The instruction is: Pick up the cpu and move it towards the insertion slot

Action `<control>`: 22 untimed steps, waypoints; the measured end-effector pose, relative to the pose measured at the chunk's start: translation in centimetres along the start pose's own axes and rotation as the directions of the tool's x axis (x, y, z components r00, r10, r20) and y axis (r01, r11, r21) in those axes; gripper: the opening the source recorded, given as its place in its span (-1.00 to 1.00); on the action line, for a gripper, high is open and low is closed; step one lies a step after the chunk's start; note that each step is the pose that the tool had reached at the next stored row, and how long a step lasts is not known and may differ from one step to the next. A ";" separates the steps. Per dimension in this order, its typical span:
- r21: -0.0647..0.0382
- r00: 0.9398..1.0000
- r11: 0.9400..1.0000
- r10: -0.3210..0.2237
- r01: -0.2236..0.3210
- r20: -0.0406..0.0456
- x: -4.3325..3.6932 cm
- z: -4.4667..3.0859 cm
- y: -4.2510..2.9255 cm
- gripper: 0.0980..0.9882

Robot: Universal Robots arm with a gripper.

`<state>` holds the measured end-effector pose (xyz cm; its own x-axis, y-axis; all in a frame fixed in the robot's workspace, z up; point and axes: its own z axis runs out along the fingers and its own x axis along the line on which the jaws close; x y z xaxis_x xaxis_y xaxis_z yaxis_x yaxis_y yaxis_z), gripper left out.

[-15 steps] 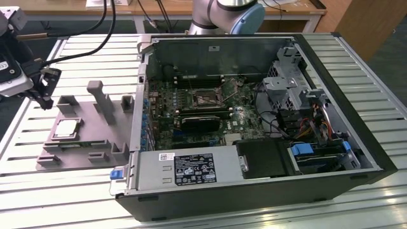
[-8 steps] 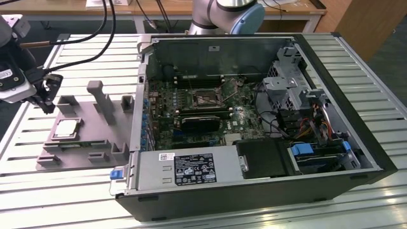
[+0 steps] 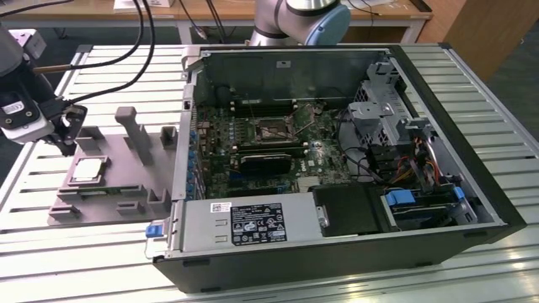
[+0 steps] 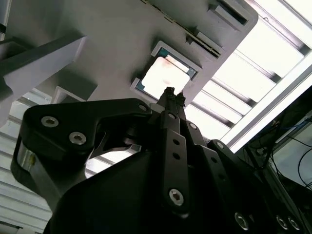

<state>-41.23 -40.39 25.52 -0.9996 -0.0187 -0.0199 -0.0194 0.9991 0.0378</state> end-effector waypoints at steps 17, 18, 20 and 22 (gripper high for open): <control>0.000 1.000 1.000 0.000 0.000 0.000 0.06 3.08 -0.11 -0.99; 0.000 1.000 1.000 0.000 0.000 0.000 0.05 3.26 -0.12 -0.99; 0.000 1.000 1.000 0.000 0.000 0.000 0.01 3.63 -0.13 -0.99; 0.000 1.000 1.000 0.000 0.000 0.000 -0.05 3.98 -0.15 -0.99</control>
<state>-41.10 -40.39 21.54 -0.9996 -0.0186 -0.0198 -0.0193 0.9991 0.0378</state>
